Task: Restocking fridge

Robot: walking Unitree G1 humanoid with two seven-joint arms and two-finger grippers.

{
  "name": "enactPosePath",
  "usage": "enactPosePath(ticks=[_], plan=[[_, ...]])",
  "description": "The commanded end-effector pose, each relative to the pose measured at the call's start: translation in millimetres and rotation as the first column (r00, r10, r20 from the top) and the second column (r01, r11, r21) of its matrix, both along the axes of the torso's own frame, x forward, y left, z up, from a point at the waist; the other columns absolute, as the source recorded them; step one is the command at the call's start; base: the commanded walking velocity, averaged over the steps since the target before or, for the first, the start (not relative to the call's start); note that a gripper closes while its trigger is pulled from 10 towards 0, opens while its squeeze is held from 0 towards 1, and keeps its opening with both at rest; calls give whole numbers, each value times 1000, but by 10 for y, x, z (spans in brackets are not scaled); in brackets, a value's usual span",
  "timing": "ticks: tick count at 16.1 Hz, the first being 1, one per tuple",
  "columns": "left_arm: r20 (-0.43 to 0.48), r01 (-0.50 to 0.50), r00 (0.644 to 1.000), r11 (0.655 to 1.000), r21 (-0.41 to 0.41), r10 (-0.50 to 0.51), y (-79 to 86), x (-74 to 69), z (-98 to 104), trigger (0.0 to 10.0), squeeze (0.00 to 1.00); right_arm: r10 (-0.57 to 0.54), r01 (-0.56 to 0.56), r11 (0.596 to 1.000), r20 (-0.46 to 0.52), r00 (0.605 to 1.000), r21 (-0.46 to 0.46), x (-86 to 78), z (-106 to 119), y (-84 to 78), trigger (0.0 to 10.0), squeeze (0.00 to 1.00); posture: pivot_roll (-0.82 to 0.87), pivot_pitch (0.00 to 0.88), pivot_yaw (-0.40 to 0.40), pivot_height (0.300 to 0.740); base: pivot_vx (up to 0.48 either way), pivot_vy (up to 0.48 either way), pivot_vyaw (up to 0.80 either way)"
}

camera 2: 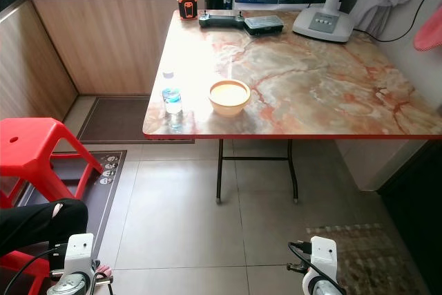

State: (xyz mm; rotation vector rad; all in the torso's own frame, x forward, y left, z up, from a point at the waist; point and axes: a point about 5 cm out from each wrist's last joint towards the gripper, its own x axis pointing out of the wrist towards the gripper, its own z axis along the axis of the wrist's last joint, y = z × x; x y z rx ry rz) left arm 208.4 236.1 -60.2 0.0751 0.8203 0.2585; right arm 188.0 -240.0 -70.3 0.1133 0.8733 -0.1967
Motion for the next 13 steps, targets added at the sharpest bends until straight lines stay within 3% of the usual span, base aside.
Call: enactPosePath(ticks=[1, 6, 7, 13], plan=[[-34, 5, 999, 1000, -3, -5, -9, -73, -48, 10000, 0, -5, 5, 1000, -5, 1000, -5, -28, -10, -14, 10000, 0, -1, 0, -25, 740, 0, 0, 0], [-35, 4, 999, 1000, -4, -4, -10, -77, -50, 10000, 0, -3, 3, 1000, -7, 1000, -11, -29, -10, -15, 10000, 0, 0, 0, 0, 740, 0, 0, 0], [-51, 5, 999, 1000, -16, -6, 6, -121, -72, 10000, 0, -32, 30, 999, 24, 999, 45, 5, 6, 5, 10000, 0, 8, 40, -35, 740, 0, 0, 0], [-54, 14, 998, 1000, -15, -15, 8, -122, -72, 10000, 0, -35, 33, 998, 30, 999, 58, 12, 8, 10, 10000, 0, 9, 38, -34, 740, 0, 0, 0]])
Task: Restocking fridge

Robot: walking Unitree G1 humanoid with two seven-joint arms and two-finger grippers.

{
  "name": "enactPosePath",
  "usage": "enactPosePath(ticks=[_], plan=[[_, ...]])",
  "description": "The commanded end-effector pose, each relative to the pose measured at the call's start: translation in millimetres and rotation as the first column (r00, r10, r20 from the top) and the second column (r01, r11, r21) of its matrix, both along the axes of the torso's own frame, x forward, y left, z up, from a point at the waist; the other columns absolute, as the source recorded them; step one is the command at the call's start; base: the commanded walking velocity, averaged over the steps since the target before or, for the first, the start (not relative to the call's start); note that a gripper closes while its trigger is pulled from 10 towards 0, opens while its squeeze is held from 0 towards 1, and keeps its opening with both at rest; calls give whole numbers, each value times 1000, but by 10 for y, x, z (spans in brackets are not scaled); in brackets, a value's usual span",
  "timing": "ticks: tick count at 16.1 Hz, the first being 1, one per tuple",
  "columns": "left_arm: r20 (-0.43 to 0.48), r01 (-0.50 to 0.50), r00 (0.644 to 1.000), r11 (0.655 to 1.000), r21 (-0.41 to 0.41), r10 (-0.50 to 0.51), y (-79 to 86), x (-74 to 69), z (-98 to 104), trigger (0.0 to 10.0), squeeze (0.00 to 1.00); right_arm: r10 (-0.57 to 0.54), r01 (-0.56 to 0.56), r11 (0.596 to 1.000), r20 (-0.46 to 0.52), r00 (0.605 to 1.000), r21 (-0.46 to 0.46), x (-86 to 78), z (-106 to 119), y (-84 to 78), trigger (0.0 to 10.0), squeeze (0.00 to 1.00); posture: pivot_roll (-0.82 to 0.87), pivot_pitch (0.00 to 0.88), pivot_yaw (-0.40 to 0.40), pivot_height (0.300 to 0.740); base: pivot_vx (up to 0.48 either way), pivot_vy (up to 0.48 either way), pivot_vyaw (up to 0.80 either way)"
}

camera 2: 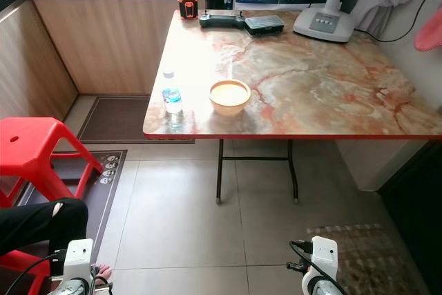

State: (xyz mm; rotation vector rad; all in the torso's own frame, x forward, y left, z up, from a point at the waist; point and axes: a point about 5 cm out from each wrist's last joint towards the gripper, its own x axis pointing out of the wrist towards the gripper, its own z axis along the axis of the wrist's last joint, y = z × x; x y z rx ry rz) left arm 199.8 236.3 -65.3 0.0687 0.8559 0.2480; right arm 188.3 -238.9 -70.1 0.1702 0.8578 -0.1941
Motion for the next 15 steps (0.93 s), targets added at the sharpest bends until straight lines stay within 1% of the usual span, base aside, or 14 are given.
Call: enactPosePath(ticks=[1, 12, 15], plan=[[-20, 12, 1000, 1000, -1, -12, 7, -36, -20, 10000, 0, -13, 13, 1000, 11, 1000, 11, 8, 5, 1, 10000, 0, 9, 37, -33, 740, 0, 0, 0], [-22, 27, 999, 1000, -14, -27, 0, -50, -29, 10000, 0, -21, 21, 1000, 12, 1000, 13, -11, -4, 3, 10000, 0, 6, 13, -26, 740, 0, 0, 0], [-21, 33, 999, 999, -18, -33, -1, -51, -29, 10000, 0, -26, 26, 1000, 14, 1000, 15, -15, -6, 5, 10000, 0, 5, 11, -25, 740, 298, 0, 0]])
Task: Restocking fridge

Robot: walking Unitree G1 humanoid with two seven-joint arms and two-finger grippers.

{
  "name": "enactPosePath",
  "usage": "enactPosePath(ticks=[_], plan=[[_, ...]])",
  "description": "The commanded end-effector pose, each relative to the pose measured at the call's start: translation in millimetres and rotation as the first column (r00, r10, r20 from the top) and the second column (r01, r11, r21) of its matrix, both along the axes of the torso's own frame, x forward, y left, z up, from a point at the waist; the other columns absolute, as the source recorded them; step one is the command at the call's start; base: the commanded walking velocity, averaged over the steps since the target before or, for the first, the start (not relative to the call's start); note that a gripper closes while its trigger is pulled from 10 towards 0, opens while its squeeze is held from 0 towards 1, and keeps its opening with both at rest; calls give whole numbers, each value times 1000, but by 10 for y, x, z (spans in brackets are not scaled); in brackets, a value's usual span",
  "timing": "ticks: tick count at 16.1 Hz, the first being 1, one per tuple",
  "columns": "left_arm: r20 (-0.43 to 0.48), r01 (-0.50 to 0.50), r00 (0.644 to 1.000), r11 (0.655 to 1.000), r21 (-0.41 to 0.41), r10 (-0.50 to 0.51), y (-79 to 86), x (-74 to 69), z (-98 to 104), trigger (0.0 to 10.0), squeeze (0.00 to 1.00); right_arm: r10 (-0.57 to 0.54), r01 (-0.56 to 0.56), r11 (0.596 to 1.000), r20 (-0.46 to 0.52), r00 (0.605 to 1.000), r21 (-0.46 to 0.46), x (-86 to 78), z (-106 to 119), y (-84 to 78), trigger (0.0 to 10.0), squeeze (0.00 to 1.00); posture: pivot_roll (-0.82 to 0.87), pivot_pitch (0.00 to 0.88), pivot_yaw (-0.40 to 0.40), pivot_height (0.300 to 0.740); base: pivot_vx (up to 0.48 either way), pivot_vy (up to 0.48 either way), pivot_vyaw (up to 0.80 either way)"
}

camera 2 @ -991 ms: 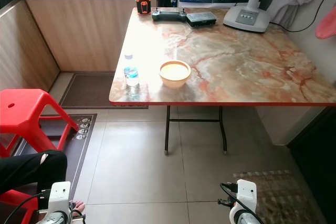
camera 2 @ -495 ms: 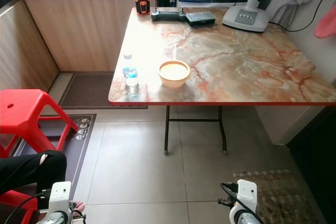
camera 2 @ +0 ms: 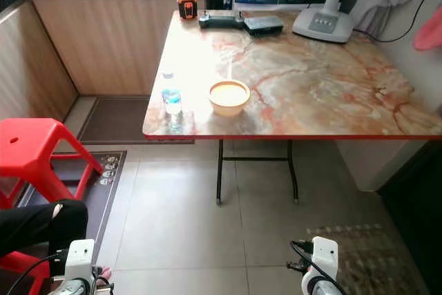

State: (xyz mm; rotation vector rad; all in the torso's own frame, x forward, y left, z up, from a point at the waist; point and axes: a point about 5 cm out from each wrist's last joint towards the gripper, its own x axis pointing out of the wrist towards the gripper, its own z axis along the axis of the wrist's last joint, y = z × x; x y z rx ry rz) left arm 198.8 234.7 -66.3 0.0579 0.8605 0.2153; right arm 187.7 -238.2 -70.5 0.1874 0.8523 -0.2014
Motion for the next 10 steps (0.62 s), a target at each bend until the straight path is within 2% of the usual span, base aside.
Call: enactPosePath(ticks=[1, 10], plan=[[-18, 9, 1000, 1000, 5, -9, 16, -41, -19, 10000, 0, -12, 12, 1000, 8, 1000, 3, -8, -1, -2, 10000, 0, 5, 11, -25, 740, 304, 0, 0], [23, 33, 999, 999, 9, -33, 24, -13, 9, 10000, 0, -14, 13, 1000, 12, 1000, 5, -8, -3, 9, 10000, 0, 7, 42, -17, 740, 317, 0, 0]])
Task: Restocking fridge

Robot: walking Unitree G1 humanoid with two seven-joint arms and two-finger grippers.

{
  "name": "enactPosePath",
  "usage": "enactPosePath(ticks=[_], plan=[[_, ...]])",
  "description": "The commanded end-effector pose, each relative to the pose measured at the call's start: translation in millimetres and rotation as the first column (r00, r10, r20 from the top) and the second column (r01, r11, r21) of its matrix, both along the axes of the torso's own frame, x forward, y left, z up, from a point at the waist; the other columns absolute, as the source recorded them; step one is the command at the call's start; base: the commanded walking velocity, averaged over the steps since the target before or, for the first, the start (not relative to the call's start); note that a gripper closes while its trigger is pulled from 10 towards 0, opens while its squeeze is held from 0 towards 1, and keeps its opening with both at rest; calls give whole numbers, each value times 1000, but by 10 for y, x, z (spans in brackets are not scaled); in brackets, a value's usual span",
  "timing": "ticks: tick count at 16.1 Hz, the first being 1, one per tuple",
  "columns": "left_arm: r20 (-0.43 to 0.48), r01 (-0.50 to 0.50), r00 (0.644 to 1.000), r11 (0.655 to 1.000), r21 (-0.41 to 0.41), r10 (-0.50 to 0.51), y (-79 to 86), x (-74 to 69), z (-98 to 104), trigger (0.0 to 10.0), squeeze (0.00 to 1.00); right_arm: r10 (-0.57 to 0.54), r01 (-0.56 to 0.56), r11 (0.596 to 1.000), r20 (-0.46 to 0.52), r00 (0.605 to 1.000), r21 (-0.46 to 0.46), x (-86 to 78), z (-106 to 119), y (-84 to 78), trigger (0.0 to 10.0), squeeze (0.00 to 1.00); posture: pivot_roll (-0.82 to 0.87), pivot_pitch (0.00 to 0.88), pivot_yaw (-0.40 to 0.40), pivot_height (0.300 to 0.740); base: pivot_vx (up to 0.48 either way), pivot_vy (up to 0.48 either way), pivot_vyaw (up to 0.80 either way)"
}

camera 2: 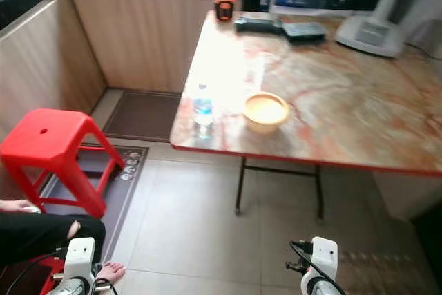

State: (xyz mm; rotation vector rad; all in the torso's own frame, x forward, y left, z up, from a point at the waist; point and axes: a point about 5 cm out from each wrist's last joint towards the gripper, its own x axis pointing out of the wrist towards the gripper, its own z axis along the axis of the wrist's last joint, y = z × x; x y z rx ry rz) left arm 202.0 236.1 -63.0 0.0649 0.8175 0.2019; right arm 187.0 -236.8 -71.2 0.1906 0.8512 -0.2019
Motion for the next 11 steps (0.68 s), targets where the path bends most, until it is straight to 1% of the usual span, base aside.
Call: enactPosePath(ticks=[1, 3, 5, 7, 10, 11], plan=[[-18, 23, 1000, 1000, 8, -23, 15, -45, -21, 10000, 0, -13, 13, 1000, 11, 1000, 4, -3, 0, 2, 10000, 0, 3, 60, -13, 740, 375, 0, 0], [-10, 30, 999, 999, 10, -30, 22, -43, -15, 10000, 0, -14, 14, 1000, 11, 1000, 6, -7, -3, 9, 10000, 0, 3, 69, -12, 740, 339, 0, 0], [3, 38, 999, 999, 13, -38, 31, -45, -8, 10000, 0, -14, 14, 1000, 11, 1000, 6, -17, -10, 17, 10000, 0, 5, 99, -8, 740, 0, 0, 0], [45, 57, 997, 998, 27, -58, 49, -47, 14, 10000, 0, -9, 9, 1000, 9, 1000, 1, -47, -24, 24, 10000, 0, 12, 136, -6, 740, 0, 0, 0], [128, 72, 988, 992, 100, -85, 75, -60, 61, 10000, 0, -14, 14, 1000, -4, 1000, -8, -119, -58, 31, 10000, 0, 9, 150, 3, 740, 0, 0, 0], [148, 79, 984, 991, 110, -95, 72, -64, 71, 10000, 0, -19, 19, 1000, -5, 1000, -8, -138, -66, 33, 10000, 0, 14, 144, 5, 740, 0, 0, 0]])
